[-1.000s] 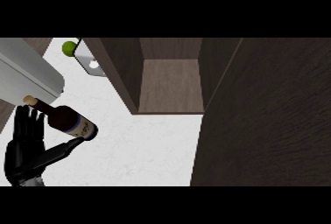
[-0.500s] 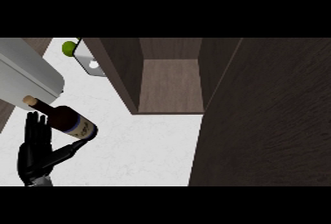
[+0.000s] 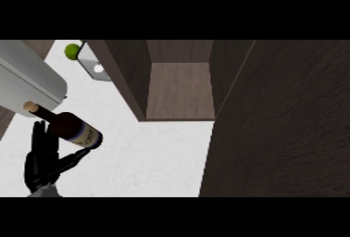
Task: Pick up the wine, place it into the cabinet and close the cabinet
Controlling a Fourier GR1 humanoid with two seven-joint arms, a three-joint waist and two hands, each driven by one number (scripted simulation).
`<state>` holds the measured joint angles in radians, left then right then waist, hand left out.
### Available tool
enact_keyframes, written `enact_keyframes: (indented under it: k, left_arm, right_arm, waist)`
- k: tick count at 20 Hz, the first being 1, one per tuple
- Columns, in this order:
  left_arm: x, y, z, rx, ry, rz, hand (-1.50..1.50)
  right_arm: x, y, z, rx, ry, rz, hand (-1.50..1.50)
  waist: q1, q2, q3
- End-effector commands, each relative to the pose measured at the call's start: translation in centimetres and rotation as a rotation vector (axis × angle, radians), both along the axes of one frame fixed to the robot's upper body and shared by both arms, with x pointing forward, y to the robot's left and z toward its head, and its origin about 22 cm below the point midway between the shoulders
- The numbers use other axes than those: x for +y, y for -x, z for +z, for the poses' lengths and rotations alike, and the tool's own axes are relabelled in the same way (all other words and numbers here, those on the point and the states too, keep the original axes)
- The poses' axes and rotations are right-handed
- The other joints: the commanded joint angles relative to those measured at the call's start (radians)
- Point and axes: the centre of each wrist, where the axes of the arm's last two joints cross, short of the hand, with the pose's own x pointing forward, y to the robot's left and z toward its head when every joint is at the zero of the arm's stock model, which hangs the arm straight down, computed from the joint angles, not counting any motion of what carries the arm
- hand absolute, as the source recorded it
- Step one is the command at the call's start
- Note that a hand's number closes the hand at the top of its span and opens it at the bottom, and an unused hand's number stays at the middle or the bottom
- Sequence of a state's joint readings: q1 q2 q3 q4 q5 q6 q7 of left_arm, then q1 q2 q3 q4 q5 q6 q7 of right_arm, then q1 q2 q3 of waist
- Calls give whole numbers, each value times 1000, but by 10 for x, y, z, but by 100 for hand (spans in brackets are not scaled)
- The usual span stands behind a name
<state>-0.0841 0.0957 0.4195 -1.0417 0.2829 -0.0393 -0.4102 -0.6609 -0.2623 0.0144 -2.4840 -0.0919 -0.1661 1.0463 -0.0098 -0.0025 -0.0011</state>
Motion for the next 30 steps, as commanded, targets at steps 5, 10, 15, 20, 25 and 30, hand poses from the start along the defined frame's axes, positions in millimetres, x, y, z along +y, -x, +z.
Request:
enact_keyframes:
  k: [5,10,15,20,25,30]
  left_arm:
    - [-20,-23,-15,-20,-6,-30,-150]
    - [-17,-28,-15,-37,-6,-20,-150]
    - [-9,-30,-30,-83,61,-93,150]
    - [-3,-38,-17,-105,-168,-176,150]
    - [-25,-41,-22,-182,-261,-132,150]
    - [-75,-48,-24,-259,-226,-311,150]
  right_arm:
    - [-12,25,-5,27,-14,74,-150]
    - [-13,27,-2,33,-8,51,-150]
    - [-14,21,-7,39,-31,53,-150]
    - [-4,15,-6,39,-20,67,-150]
    - [-16,27,-9,35,-25,58,-150]
    - [-9,13,-10,60,-7,55,-150]
  waist:
    - [-2,1,1]
    - [2,0,1]
    - [-5,3,0]
    - [-2,0,0]
    - [-4,0,1]
    - [2,-1,2]
